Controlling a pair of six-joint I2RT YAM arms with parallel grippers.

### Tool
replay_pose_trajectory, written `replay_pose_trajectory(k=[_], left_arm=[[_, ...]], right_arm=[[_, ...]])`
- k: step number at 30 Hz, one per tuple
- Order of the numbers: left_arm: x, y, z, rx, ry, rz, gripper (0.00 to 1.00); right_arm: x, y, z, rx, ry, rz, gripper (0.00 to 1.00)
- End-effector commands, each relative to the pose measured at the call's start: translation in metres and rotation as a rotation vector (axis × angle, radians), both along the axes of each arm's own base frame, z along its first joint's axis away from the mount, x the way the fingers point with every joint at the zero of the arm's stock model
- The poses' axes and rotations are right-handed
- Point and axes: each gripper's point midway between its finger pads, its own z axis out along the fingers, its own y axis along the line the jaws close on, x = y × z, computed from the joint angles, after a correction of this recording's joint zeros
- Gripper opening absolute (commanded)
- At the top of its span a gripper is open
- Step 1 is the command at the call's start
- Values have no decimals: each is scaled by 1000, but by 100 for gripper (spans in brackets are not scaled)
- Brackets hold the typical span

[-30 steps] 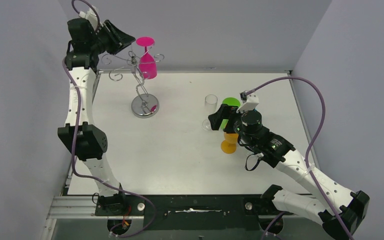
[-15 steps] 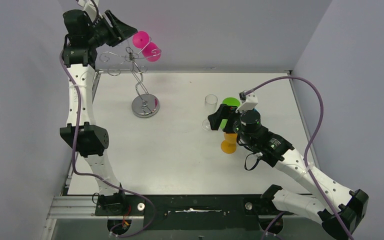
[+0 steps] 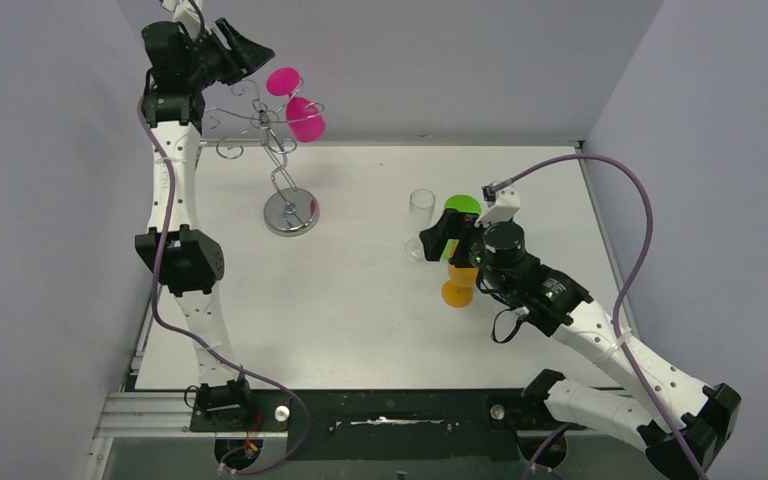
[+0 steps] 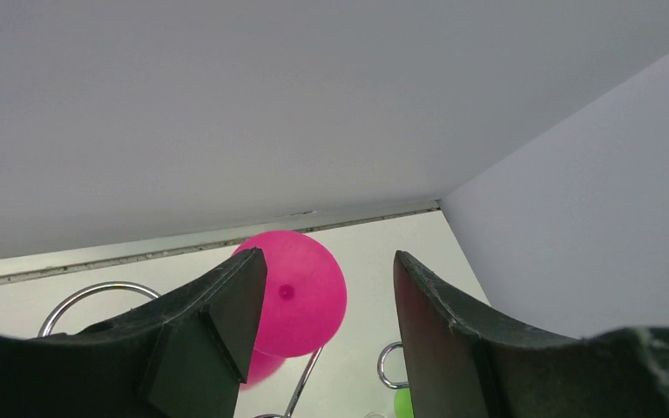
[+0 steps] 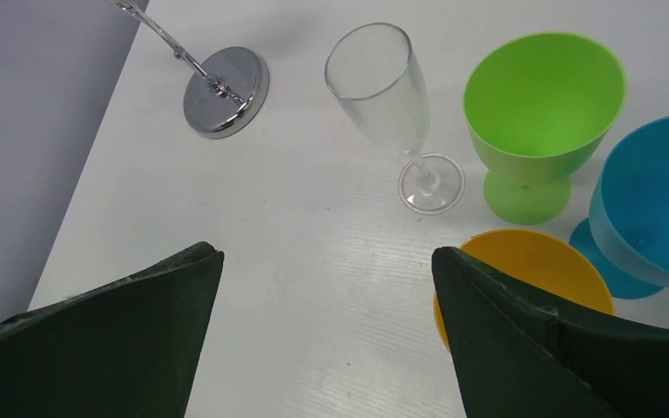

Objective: Take the wine glass off the wine glass rack
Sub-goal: Pick up the wine glass from the wine rack.

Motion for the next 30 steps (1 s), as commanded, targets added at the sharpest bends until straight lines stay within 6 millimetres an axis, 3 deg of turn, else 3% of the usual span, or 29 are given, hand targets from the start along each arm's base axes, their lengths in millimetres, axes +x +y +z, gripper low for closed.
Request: replay_pose_trajectory(k=[1,18,26,30], left_arm=[[14,0,15,-8,-98,-30,55],[16,-25,-49,32,78,-85,54],[12,-28,-55,79,100,-63,54],[11,-24,-48,114,73,-34,54]], right_arm=[[0,-9,36,66,-88,-44,95],[0,-10,31,62,-63,-53,96],[1,-8,29,61,-58,-49,96],[1,-8,29,62,-57,-50,96]])
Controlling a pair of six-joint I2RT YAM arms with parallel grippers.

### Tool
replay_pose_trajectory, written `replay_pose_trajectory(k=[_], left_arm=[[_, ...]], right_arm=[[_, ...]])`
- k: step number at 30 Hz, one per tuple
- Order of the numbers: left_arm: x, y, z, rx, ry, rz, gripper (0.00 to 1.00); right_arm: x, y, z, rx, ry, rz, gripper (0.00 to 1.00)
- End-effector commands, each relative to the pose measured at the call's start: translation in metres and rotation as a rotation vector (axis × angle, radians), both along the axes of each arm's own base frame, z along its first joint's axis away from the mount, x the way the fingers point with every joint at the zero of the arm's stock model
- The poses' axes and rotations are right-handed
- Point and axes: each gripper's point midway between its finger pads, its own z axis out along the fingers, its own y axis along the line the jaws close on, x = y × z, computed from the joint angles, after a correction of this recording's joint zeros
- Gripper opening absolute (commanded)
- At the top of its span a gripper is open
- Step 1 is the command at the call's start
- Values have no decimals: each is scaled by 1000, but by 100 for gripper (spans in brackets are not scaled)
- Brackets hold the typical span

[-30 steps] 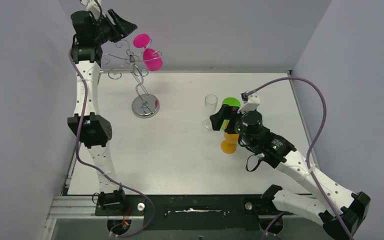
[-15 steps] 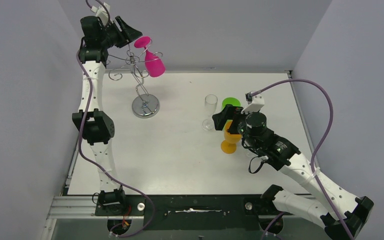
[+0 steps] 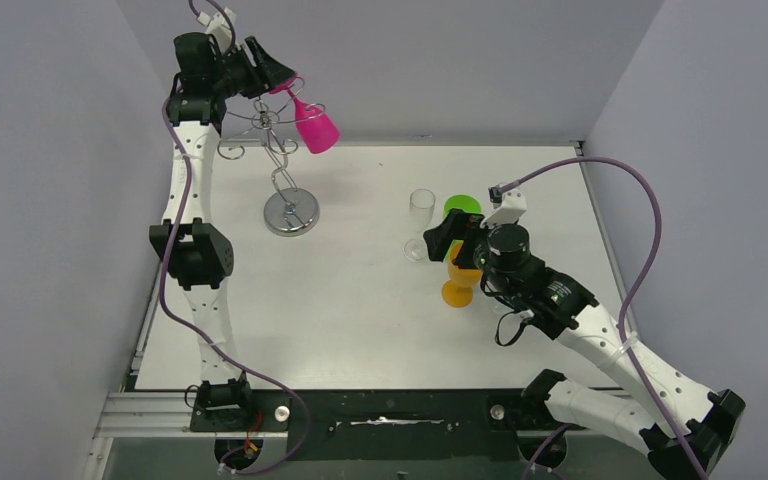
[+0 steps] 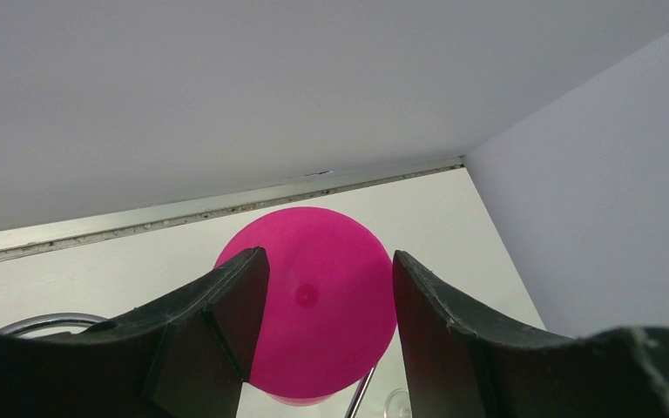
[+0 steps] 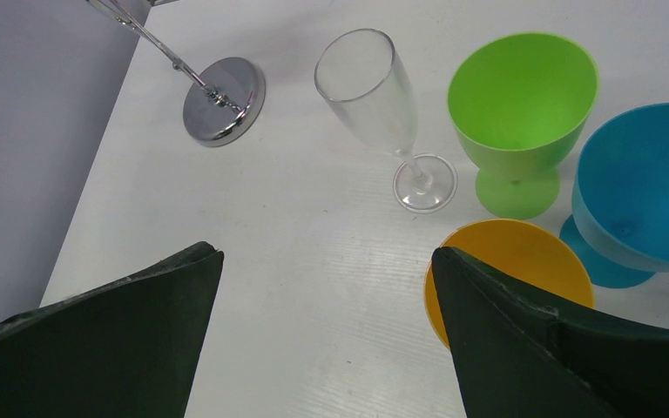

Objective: Take the wine glass off the wine glass rack
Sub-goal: Pick up the wine glass from the wine rack.

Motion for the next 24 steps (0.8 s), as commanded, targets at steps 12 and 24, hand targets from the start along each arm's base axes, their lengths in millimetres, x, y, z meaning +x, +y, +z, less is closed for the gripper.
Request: replay_pose_trajectory(k=[12,24], left_arm=[[-8,19,39,100,-105,112,56],[-3,26,39,137,-125,157,56]], right_arm=[[5,2,23,50,-57,-17,96],[5,3,22,48,-49,-13,96]])
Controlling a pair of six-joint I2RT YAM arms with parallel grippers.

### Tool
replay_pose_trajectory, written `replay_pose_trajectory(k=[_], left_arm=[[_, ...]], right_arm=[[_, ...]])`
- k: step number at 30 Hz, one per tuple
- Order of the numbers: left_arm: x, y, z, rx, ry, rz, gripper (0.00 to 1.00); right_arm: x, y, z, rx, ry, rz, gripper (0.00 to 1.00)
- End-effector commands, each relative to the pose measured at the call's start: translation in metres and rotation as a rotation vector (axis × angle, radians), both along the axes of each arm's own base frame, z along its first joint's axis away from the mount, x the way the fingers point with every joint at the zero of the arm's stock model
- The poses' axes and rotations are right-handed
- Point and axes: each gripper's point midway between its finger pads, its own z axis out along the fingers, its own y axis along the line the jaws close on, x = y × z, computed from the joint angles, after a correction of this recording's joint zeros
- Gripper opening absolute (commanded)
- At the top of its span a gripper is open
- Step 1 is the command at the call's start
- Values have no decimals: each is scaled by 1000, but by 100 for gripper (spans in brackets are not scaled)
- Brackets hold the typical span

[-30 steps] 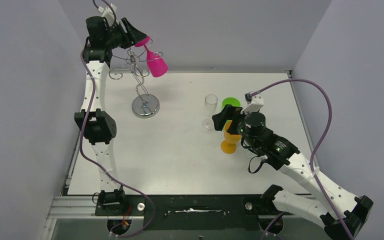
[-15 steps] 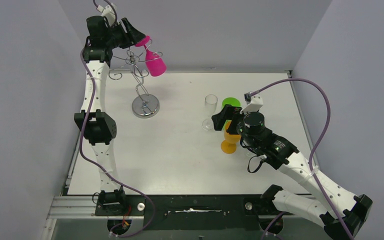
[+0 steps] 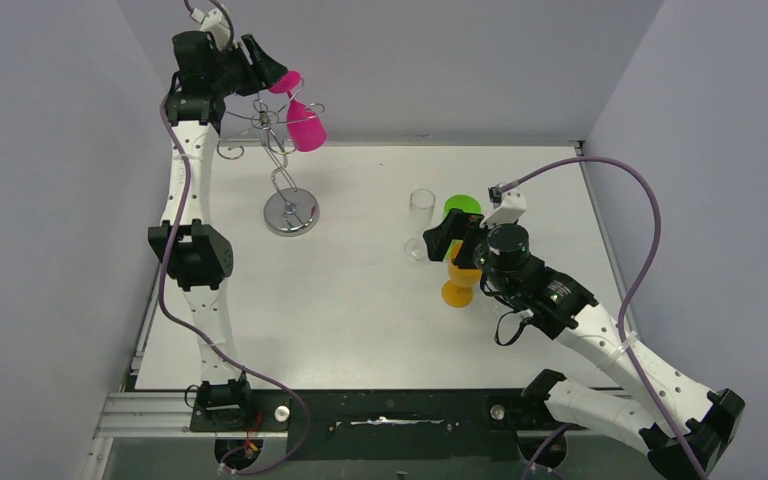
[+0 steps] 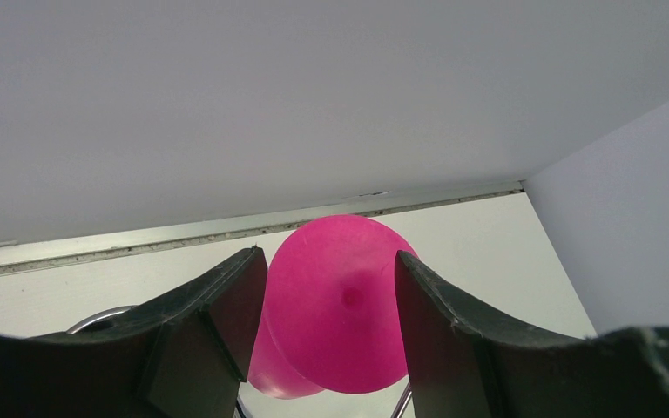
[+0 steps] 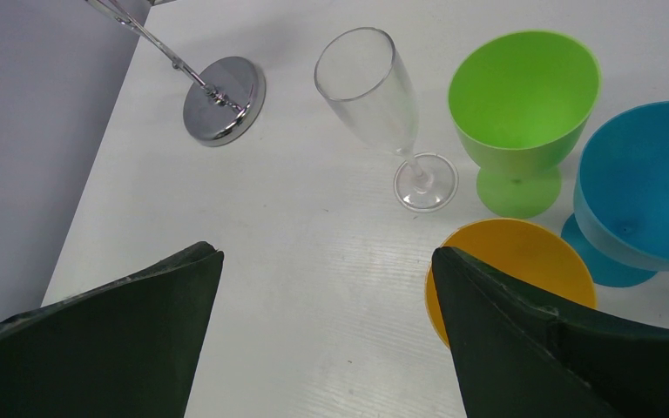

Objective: Take the wine glass off the wine glass rack
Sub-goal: Pick up the wine glass from the wine rack.

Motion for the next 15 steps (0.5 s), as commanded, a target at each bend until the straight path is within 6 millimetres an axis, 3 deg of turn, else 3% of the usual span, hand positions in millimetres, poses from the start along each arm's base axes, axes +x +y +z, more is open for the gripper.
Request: replay_pose_trajectory(k=[1,8,15], left_arm=[[-11,6,36,53,-84,44,56],[-9,12,19,151,-52,92,56],[-15,0,-3,178,10,36,55]], right_arm=[[5,3,23,46,-53,-11,96],[7,6,20,43,-46,-7,96],[8,8,21,42,-42,-2,96]])
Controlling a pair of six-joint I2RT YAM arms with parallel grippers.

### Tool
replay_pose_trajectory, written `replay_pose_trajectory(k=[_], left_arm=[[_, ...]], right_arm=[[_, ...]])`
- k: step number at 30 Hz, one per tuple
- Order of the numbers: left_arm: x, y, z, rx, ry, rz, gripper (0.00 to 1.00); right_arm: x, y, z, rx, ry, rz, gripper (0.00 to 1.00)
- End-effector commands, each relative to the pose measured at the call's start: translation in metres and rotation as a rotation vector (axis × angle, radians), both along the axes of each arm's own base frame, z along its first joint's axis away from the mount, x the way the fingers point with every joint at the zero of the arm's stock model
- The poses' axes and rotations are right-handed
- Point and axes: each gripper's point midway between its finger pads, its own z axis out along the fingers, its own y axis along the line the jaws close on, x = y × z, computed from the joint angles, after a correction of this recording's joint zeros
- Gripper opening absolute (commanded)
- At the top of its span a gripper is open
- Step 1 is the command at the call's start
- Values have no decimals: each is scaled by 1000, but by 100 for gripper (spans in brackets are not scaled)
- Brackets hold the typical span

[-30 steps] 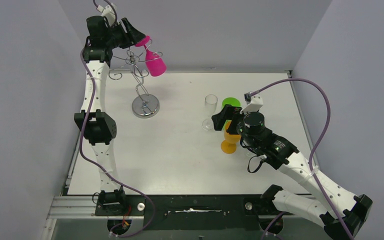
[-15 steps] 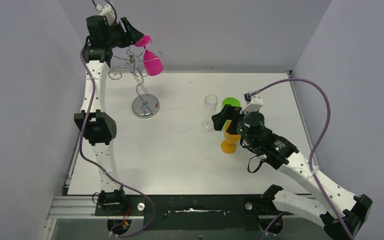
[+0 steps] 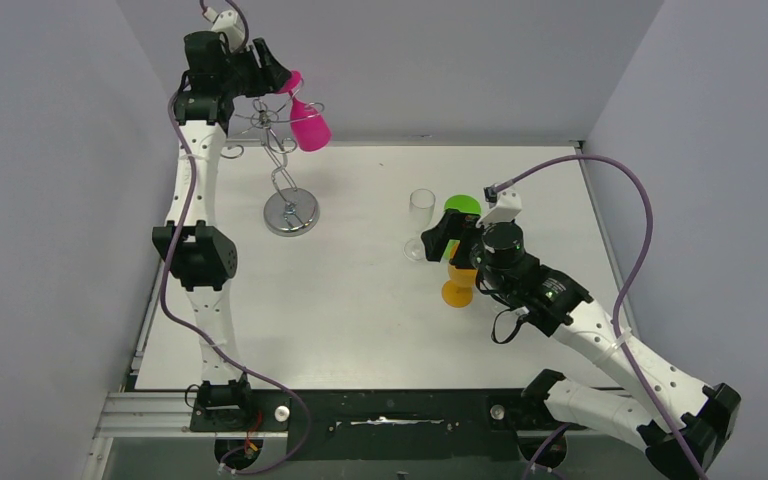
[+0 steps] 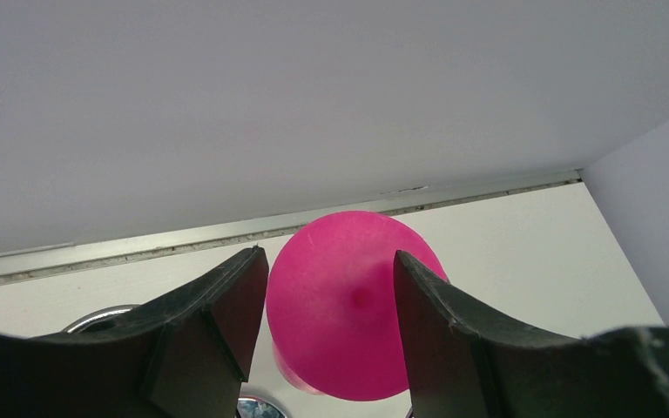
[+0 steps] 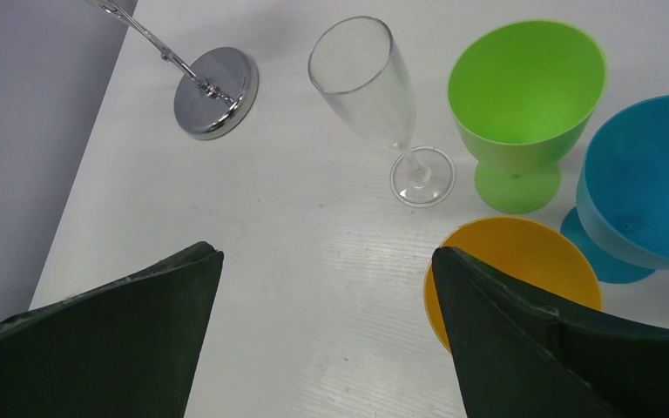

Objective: Take the wine glass off the wine glass rack
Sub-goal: Pick up the wine glass from the wine rack.

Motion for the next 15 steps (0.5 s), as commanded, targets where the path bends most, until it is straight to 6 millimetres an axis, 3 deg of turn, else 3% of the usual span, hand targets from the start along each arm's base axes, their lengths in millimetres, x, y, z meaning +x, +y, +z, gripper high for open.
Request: replay_pose_trajectory(k=[1,6,15], left_arm=[[-19,0,3,43,41,-12,55],[-25,-11,-7,26,83,-54,55],[-22,-8,-5,1,90,-12,58]], right_arm=[[6,5,28,57,-60,-4,96],[6,7,28,58,-60,0,96],[6,8,26,58,-54,3,96]])
